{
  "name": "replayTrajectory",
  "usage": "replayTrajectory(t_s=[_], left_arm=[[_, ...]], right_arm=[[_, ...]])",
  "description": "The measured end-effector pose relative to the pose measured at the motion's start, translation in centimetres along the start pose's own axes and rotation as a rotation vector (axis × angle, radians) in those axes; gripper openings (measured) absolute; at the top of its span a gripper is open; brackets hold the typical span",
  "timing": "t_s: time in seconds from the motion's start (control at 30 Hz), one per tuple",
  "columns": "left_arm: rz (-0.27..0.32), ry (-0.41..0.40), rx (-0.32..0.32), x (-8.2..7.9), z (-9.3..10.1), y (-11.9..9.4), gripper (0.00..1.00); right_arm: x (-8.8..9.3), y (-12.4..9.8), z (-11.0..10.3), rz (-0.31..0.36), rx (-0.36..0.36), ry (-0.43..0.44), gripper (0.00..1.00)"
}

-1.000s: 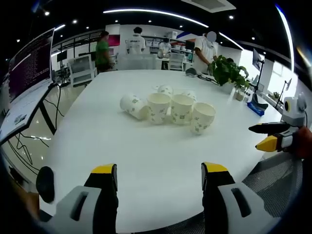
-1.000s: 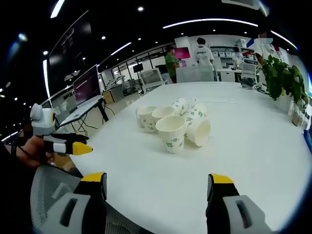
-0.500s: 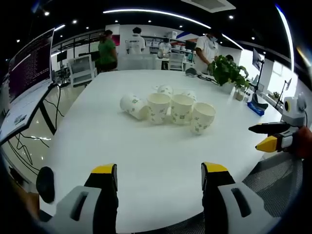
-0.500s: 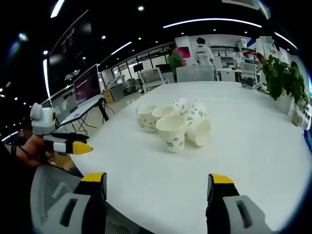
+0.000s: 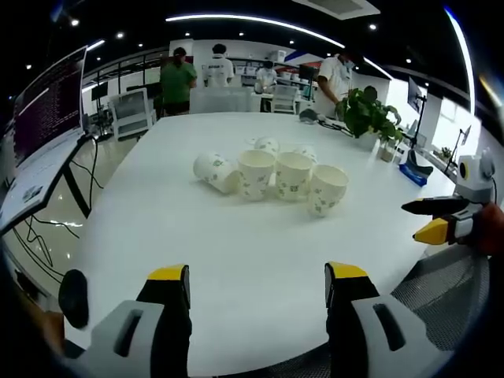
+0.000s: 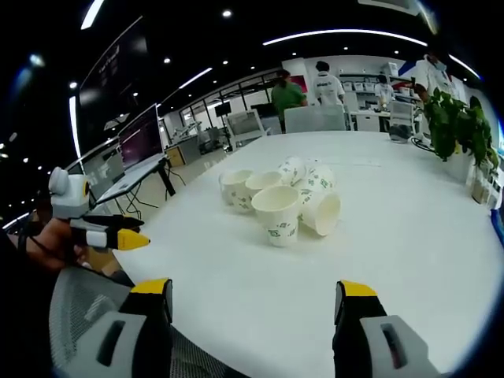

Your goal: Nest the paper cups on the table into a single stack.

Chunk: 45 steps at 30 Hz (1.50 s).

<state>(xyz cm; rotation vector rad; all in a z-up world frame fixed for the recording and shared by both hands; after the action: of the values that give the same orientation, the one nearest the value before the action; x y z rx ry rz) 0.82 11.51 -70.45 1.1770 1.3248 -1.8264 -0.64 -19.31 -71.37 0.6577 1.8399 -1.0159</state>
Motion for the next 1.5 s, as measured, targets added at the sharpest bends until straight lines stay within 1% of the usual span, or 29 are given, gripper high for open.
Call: replayTrajectory(t_s=[0.27,0.83,1.13,1.3,1.5], left_arm=[[0.003,0.001,0.001,0.2,-0.3,0.2,0.69],[0.017,0.007,0.020,0.0,0.0,0.0,0.69],[0.032,-0.006,0.033,0.0,0.0,0.0,0.69],[0.033,-0.011,0.047,0.0,0.0,0.0,0.69],[0.034,-0.018,0.062,0.0,0.1,0.1,0.69]], right_arm=[[0.1,0.0,0.1,0.002,-0.001,-0.001,0.86],[-0.2,-0.1,-0.3,0.011,0.008,-0.014,0.86],[-0.4,-0.3,-0.6,-0.001,0.027,-0.029,0.86],[-0.5,-0.4,-0.5,-0.009,0.038,-0.020,0.84],[-0.7,0.1,-1.0,-0.025,0.030,-0.044,0.82]])
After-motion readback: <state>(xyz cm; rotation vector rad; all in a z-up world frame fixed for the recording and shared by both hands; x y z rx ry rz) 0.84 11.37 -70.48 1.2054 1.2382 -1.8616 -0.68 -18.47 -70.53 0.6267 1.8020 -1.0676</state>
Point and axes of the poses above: the point that each gripper's makers call its tool centre point, and the gripper's own axes: y roughly forward along the fingers, z roughly to its right, x roughly out of its underside, the point moved 10 cm from there along -y, roughly backward along the fingers, and after that the axes turned 10 degrees about z, right-handed, at the moved point
